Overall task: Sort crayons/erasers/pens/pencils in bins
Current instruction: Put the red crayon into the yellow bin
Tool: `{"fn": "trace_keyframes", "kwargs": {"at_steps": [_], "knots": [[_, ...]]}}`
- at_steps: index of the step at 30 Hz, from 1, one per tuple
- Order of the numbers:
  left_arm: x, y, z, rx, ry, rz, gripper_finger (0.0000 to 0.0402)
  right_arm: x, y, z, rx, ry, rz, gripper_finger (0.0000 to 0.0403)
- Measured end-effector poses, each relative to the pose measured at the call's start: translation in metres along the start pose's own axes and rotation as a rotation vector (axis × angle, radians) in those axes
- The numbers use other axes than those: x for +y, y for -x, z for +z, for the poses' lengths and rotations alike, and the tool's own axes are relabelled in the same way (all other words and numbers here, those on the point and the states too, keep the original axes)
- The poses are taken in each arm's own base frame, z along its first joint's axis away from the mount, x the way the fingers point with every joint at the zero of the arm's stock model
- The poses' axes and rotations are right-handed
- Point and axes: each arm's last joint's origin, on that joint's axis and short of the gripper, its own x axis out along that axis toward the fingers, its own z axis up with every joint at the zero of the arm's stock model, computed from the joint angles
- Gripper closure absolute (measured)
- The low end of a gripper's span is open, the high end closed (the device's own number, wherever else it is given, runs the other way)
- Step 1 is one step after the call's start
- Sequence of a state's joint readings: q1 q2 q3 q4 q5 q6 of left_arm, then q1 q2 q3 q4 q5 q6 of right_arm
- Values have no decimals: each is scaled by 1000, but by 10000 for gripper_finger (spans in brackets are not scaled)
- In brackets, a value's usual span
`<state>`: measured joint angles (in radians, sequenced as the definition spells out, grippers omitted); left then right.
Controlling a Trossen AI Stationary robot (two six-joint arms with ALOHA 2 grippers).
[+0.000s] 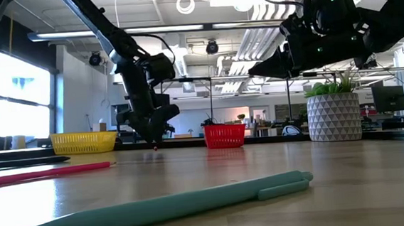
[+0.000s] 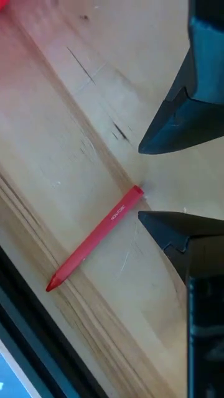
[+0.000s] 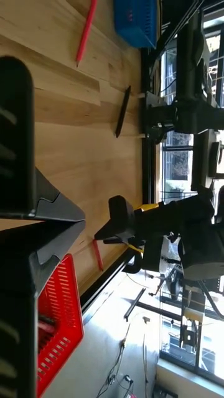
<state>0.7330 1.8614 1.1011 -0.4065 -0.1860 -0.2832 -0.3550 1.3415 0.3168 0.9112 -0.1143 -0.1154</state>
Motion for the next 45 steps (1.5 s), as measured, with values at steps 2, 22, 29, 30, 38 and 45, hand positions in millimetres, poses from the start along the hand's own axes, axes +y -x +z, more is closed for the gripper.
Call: {"fn": "trace_keyframes", "kwargs": {"at_steps": [2,22,29,30,38,45], "knots": [[-1,0,0,0,-12,-1,269,0,0,0,0,9,-1,403],[-1,1,1,-23,-197,65,397,-4,-5,9,-20,19,-88,403],[-2,1,2,-45,-111,58,396,1,-6,11,-24,24,-63,403],[-2,1,3,-53,-67,51,393,1,-6,11,-24,25,-62,403],[-4,1,5,-76,195,21,326,1,-6,11,-24,28,-62,403],[-7,-9,4,-101,287,76,265,2,-6,8,1,24,-31,403]]}}
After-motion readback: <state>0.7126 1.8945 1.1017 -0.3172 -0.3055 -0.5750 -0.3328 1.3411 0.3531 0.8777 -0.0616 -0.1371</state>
